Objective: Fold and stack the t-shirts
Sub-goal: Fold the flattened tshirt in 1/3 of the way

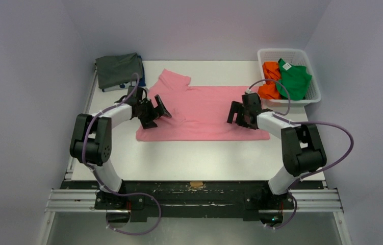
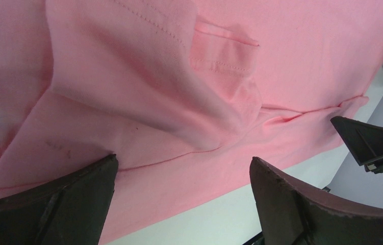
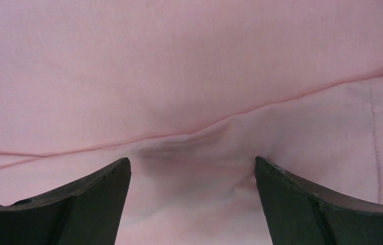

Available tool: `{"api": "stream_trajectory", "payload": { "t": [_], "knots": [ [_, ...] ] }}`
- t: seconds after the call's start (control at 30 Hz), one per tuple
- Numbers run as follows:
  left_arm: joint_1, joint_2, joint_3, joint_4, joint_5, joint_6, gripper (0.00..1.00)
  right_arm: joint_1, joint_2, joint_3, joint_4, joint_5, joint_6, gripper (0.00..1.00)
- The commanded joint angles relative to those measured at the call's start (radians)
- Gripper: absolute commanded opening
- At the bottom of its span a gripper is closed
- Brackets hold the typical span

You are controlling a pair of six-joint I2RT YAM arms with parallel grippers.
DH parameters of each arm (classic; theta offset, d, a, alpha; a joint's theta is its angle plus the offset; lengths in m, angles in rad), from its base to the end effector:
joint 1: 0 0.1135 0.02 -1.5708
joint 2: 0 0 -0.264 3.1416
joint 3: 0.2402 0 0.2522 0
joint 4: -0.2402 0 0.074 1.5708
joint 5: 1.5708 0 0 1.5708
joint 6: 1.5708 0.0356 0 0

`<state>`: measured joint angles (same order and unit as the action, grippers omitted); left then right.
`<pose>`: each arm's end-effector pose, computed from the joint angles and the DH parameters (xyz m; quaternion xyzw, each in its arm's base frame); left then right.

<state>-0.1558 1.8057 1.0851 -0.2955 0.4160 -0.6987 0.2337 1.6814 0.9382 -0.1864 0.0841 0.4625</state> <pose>0.3546 -0.0703 0.1631 -0.1978 0.9218 -0.2918 0.1615 0.3272 0.0748 0.1666 0.1214 0.9405 0.0699 0.3096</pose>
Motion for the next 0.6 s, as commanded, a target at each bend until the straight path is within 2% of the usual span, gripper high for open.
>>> {"api": "stream_trajectory", "payload": {
  "t": [0.0, 0.13, 0.3, 0.57],
  "knots": [
    [-0.014, -0.096, -0.189, -0.12, -0.057, 0.001, 1.0, 0.012, -0.084, -0.156, -0.089, -0.06, 0.05, 0.92],
    [-0.022, -0.229, -0.344, -0.139, -0.063, -0.008, 1.0, 0.039, -0.179, -0.256, -0.162, -0.075, 0.097, 0.96],
    [-0.032, -0.401, -0.512, -0.125, -0.084, -0.031, 1.0, 0.065, -0.384, -0.389, -0.232, -0.08, 0.175, 0.99],
    [-0.047, -0.56, -0.633, -0.136, -0.085, -0.054, 1.0, 0.089, -0.63, -0.526, -0.282, -0.123, 0.26, 0.99]
  ]
}}
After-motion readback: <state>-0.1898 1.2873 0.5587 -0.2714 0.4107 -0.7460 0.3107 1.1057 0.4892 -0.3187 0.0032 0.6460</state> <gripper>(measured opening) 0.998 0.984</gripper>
